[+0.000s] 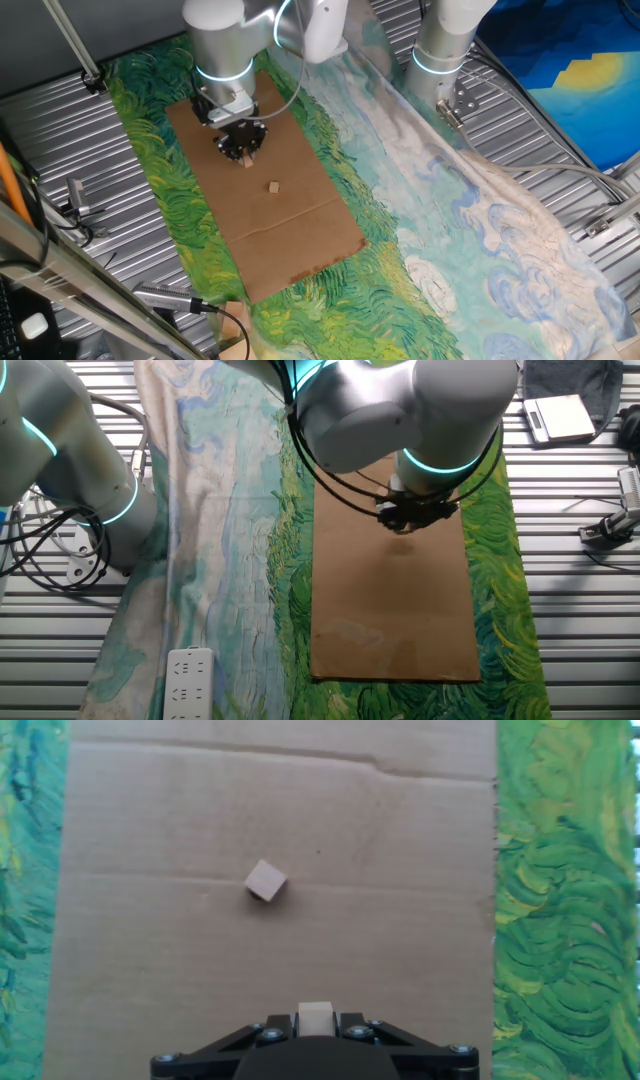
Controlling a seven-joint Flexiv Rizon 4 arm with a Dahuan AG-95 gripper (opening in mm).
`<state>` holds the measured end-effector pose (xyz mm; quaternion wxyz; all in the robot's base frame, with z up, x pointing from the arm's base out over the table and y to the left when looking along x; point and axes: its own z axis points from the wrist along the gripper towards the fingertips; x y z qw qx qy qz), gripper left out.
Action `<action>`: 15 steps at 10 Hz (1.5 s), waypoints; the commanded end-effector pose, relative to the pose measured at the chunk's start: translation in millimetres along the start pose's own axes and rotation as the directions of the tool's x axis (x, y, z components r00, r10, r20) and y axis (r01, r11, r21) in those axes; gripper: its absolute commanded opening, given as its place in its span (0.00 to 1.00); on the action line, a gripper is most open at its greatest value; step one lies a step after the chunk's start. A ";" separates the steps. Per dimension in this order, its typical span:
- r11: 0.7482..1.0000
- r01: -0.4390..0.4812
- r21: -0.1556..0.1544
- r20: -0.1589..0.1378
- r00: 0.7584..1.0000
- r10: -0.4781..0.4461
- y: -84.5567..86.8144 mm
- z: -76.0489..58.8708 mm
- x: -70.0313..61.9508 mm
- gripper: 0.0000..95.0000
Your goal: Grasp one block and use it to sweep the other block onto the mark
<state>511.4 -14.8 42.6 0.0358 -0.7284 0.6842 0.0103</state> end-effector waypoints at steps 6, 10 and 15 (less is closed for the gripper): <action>1.000 -0.007 0.003 0.017 1.000 0.007 6.5 17.7 4.5 0.00; 1.000 -0.012 0.006 0.018 1.000 0.012 7.7 17.8 4.0 0.00; 1.000 -0.006 0.005 0.029 1.000 0.006 8.7 16.9 4.1 0.80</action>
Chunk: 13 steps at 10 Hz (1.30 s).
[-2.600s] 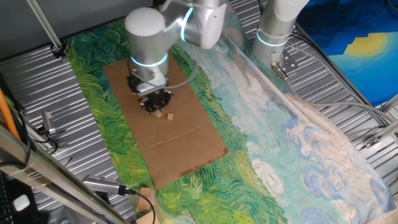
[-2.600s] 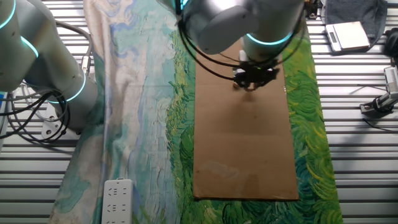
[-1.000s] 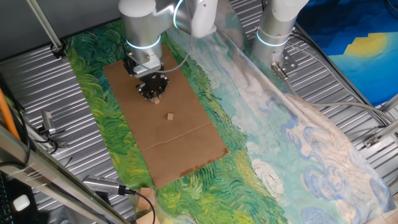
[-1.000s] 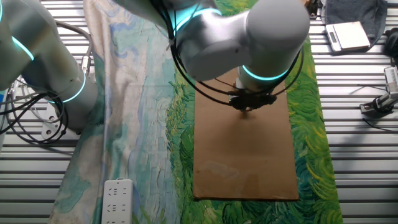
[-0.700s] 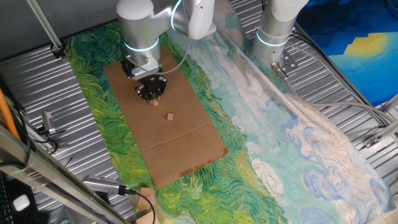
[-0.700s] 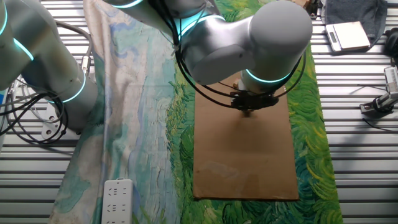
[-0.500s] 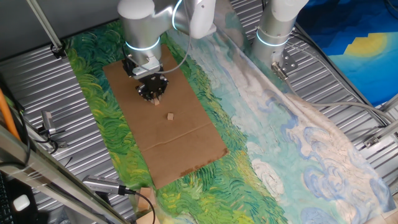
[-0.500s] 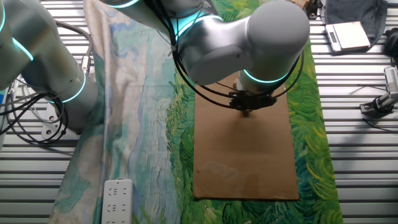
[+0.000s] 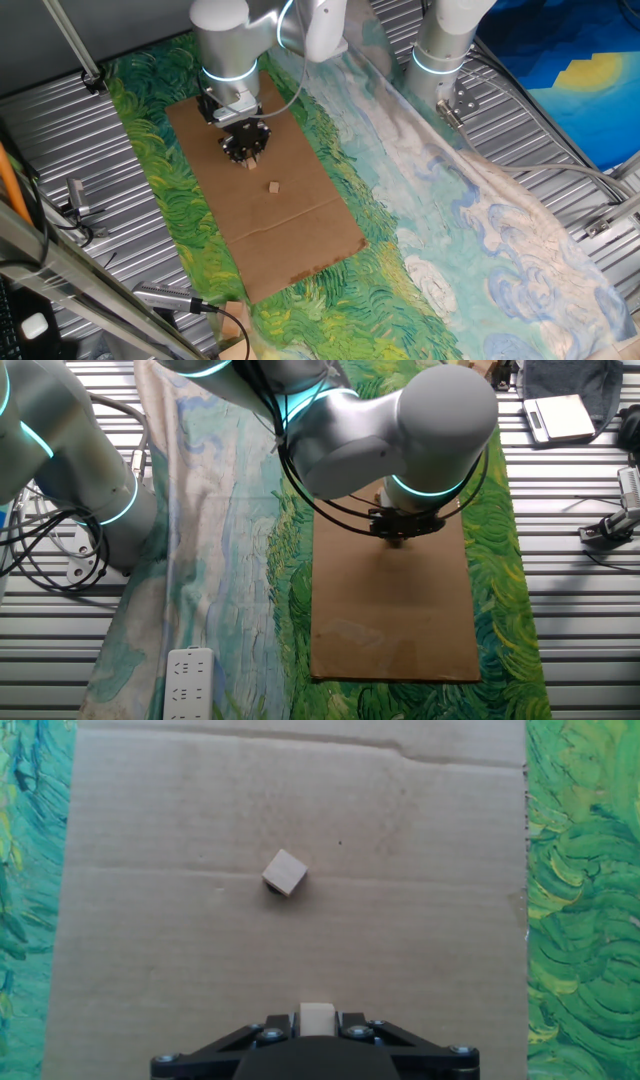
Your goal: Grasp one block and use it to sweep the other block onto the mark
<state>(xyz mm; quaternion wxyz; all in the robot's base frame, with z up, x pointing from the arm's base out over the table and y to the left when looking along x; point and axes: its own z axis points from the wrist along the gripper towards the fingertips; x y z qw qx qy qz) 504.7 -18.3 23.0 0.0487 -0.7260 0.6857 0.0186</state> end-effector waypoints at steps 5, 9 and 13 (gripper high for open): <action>1.000 -0.021 -0.006 -0.004 1.000 0.021 4.0 -12.3 -0.5 0.80; 0.999 -0.037 -0.008 -0.030 0.999 0.037 6.0 -24.1 -2.8 0.80; 0.998 -0.058 -0.009 -0.050 0.997 0.058 7.6 -33.1 -5.1 0.80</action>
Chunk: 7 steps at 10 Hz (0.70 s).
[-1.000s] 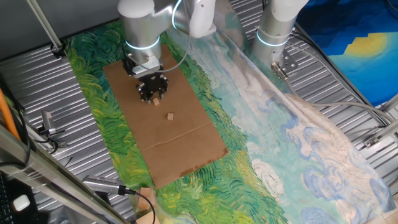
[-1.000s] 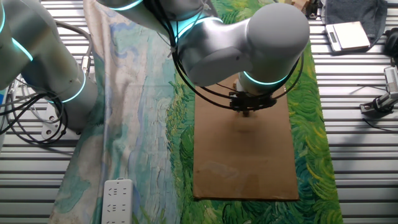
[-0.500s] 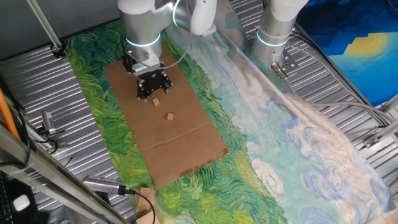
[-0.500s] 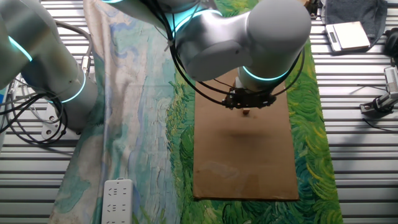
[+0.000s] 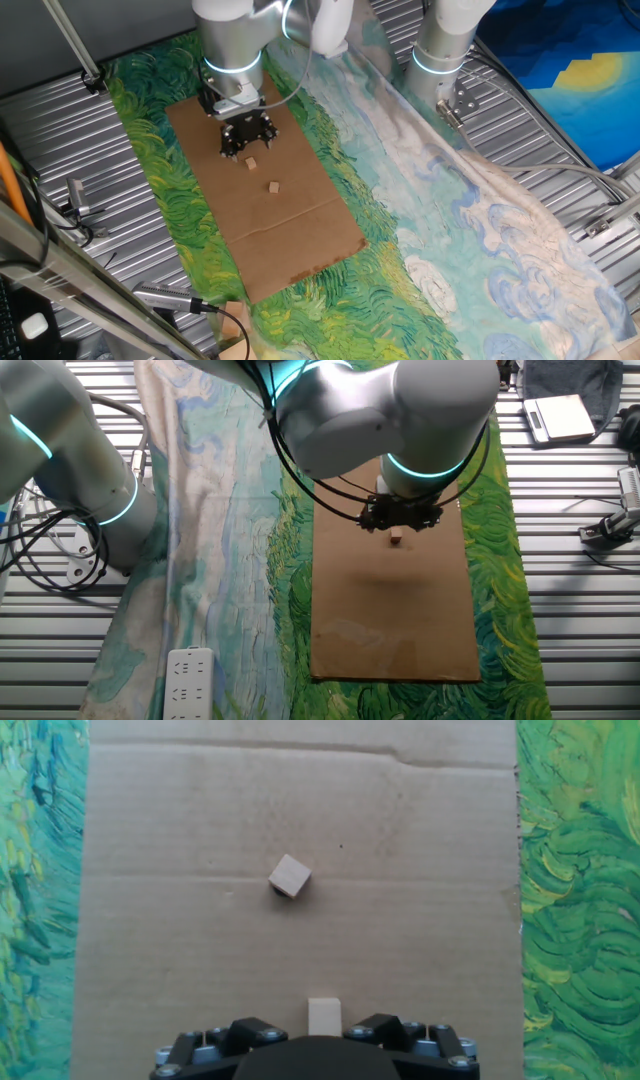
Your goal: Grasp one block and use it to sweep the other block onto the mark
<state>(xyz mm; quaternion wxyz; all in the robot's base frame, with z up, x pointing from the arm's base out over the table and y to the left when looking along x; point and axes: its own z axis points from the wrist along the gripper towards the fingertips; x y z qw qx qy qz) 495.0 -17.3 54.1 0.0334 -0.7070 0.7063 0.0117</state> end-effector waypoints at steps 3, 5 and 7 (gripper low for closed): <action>0.999 -0.034 0.004 -0.055 0.998 0.034 -1.3 -3.7 -0.5 0.40; 0.999 -0.053 0.001 -0.063 0.997 0.053 -1.2 -4.7 -0.6 0.00; 0.997 -0.075 -0.005 -0.069 0.995 0.075 -0.3 -10.2 -2.0 0.00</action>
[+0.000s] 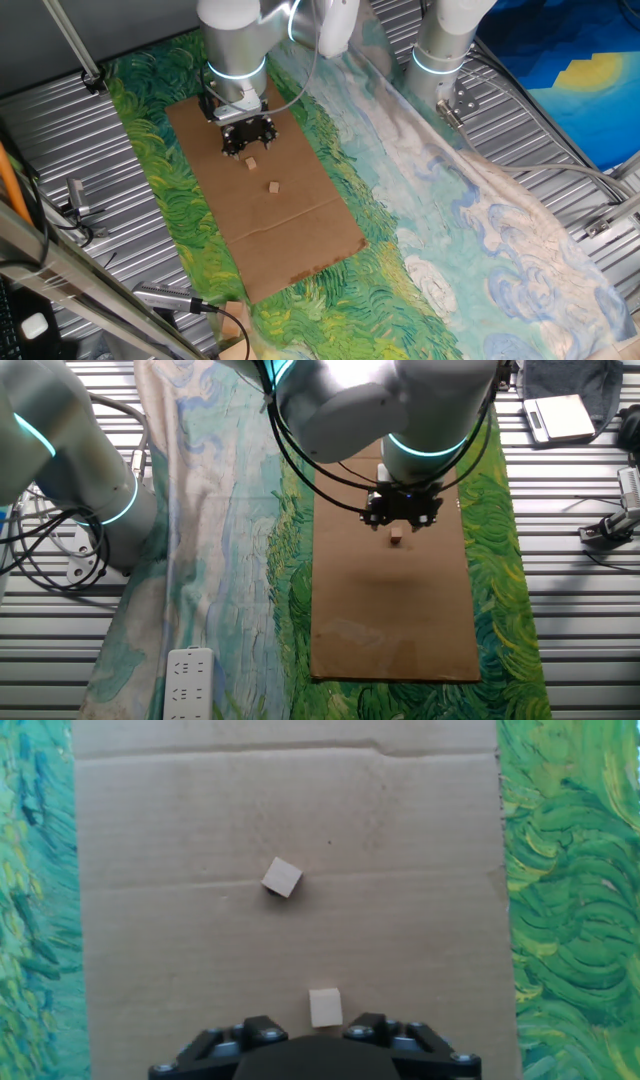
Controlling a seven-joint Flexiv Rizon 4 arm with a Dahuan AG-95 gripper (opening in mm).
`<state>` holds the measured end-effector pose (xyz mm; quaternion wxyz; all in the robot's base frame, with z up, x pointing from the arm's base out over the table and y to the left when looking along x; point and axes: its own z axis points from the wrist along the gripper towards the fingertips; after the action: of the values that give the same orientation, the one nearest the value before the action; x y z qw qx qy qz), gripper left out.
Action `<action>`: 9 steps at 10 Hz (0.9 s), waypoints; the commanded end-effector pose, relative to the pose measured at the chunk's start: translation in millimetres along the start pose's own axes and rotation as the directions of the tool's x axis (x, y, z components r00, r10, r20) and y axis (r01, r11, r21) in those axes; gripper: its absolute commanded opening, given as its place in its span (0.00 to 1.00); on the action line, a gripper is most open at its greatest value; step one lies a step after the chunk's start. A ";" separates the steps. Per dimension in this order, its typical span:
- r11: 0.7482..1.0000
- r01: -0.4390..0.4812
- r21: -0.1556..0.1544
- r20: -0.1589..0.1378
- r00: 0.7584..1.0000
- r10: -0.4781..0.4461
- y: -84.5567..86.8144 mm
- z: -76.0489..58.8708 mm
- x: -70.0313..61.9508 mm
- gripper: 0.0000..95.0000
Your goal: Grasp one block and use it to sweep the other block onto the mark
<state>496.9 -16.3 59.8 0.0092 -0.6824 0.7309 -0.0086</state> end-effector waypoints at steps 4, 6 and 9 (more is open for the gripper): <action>1.000 -0.025 -0.007 -0.007 1.000 0.025 -1.1 -10.6 -5.8 0.00; 1.000 -0.030 -0.009 -0.011 0.999 0.030 -10.0 -12.6 -17.0 0.00; 0.999 -0.045 -0.013 -0.019 0.999 0.045 -20.2 -16.9 -32.6 0.00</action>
<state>519.8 16.4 76.2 -0.0027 -0.6653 0.7465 -0.0103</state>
